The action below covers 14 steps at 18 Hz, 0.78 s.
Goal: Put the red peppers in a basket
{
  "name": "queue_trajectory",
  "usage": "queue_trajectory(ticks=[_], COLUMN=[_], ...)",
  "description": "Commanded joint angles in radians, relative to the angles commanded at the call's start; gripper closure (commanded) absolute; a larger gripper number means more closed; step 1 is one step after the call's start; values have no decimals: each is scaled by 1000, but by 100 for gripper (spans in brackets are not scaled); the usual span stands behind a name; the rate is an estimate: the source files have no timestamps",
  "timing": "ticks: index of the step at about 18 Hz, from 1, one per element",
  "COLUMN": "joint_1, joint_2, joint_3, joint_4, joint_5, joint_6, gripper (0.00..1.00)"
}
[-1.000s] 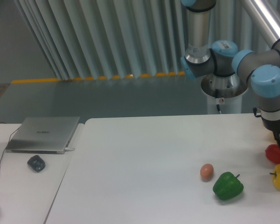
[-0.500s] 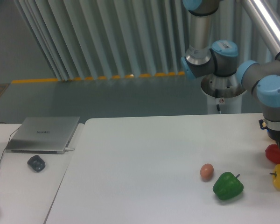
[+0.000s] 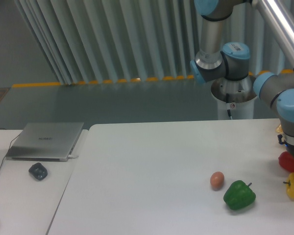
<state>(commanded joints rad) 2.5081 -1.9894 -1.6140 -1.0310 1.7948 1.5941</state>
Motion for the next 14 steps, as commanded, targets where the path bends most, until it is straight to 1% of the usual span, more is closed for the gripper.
queue_trajectory(ticks=[3, 4, 7, 10, 11, 12, 13, 14], joint_1=[-31, -41, -45, -57, -57, -55, -54, -51], joint_2=[-49, -55, -57, -54, -48, -40, -29, -14], joint_3=[86, 100, 106, 102, 92, 77, 59, 22], joint_4=[5, 5, 6, 6, 9, 9, 8, 9], joint_5=[-2, -5, -55, -61, -61, -64, -69, -68], joint_6=[-98, -120, -155, -154, -139, -94, -7, 82], gripper=[100, 100, 100, 100, 92, 77, 56, 30])
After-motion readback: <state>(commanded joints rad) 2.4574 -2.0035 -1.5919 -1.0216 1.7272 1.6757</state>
